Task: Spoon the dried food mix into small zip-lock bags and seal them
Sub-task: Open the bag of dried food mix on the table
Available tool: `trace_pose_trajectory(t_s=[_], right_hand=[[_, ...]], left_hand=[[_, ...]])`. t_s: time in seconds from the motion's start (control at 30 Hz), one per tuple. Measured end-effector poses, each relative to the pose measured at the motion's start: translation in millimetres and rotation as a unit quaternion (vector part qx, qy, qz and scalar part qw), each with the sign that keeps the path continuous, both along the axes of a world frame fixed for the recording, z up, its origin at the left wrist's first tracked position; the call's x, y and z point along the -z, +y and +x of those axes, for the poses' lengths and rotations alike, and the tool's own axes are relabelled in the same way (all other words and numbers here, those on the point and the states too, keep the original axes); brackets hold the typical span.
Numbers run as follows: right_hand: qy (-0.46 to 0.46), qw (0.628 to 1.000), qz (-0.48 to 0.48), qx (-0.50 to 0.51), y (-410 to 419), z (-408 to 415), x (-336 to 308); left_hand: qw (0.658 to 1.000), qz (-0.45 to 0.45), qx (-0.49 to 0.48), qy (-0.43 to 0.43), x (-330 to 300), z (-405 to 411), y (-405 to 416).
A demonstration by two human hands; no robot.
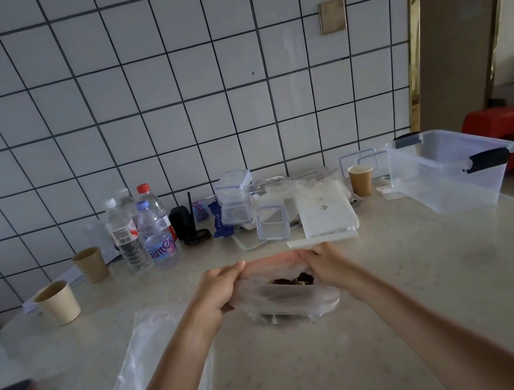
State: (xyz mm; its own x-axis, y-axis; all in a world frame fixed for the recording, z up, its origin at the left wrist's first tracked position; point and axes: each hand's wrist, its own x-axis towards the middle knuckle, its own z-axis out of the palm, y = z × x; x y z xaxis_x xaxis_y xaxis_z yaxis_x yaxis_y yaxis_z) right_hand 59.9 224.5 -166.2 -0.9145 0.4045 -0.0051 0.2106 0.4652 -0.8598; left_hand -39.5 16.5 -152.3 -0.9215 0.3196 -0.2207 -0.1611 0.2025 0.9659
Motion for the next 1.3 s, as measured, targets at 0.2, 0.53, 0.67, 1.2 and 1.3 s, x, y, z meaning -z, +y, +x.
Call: trace_pose_trajectory(t_s=[0.2,0.53,0.67,1.2,1.3], right_hand=[[-0.023,0.952,-0.283,0.117,-6,-4,1],[-0.091,0.988,0.026,0.124,5,41,-13],[-0.139,0.986,-0.008,0.090,-4,46,-11],[0.211,0.707,-0.668,0.098,-18,47,22],[0.224,0.672,-0.698,0.108,-26,42,27]], left_hand=[[0.970,0.140,0.000,-0.198,18,0,6],[0.977,-0.203,-0.020,0.068,7,24,-27],[0.984,-0.180,0.006,0.010,2,34,-24],[0.850,0.444,-0.088,-0.269,21,45,-20],[0.833,0.468,-0.115,-0.272,25,46,-12]])
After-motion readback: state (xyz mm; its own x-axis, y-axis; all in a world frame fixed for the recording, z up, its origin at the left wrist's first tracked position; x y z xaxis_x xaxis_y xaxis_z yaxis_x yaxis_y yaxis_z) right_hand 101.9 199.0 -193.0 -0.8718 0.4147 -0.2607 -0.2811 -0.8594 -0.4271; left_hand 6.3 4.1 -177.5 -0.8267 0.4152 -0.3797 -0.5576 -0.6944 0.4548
